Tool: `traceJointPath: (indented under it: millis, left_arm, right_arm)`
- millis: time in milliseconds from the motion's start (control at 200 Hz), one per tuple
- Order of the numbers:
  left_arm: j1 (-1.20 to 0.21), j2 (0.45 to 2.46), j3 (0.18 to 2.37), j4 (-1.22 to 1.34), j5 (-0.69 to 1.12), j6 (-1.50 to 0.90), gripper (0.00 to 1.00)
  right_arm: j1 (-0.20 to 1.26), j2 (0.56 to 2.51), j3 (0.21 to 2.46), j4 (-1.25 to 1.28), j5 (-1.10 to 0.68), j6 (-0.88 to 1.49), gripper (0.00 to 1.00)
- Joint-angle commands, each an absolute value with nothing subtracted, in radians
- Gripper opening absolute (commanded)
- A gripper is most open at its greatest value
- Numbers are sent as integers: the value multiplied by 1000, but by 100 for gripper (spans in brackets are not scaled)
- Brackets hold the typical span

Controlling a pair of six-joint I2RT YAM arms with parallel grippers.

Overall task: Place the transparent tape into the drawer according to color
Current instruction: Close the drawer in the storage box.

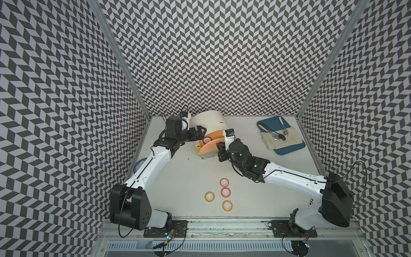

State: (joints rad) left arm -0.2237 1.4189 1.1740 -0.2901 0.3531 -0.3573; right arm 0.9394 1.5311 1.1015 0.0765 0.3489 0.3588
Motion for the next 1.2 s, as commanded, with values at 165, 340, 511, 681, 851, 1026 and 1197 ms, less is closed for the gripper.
traceJointPath:
  millis: [165, 340, 511, 681, 851, 1026, 1197]
  left_arm:
    - [-218, 1397, 1156, -290, 374, -341, 99]
    - [-218, 1397, 1158, -291, 380, -337, 99]
    - [-218, 1397, 1158, -292, 385, -335, 99]
    - [-218, 1398, 1158, -293, 390, -333, 99]
    - [-218, 1398, 1161, -294, 396, -331, 99]
    - [-217, 1399, 1164, -296, 398, -329, 99]
    - [-217, 1401, 1162, -298, 400, -327, 99]
  right_arm:
    - [924, 1597, 1161, 179, 372, 324, 19]
    - [918, 1624, 1177, 202, 375, 319, 19]
    - [913, 1653, 1195, 215, 375, 319, 19]
    - [908, 1673, 1206, 227, 375, 319, 19]
    - [904, 1692, 1216, 234, 375, 319, 19]
    - [898, 1704, 1227, 238, 375, 319, 19]
    - [893, 1712, 1230, 241, 375, 319, 19]
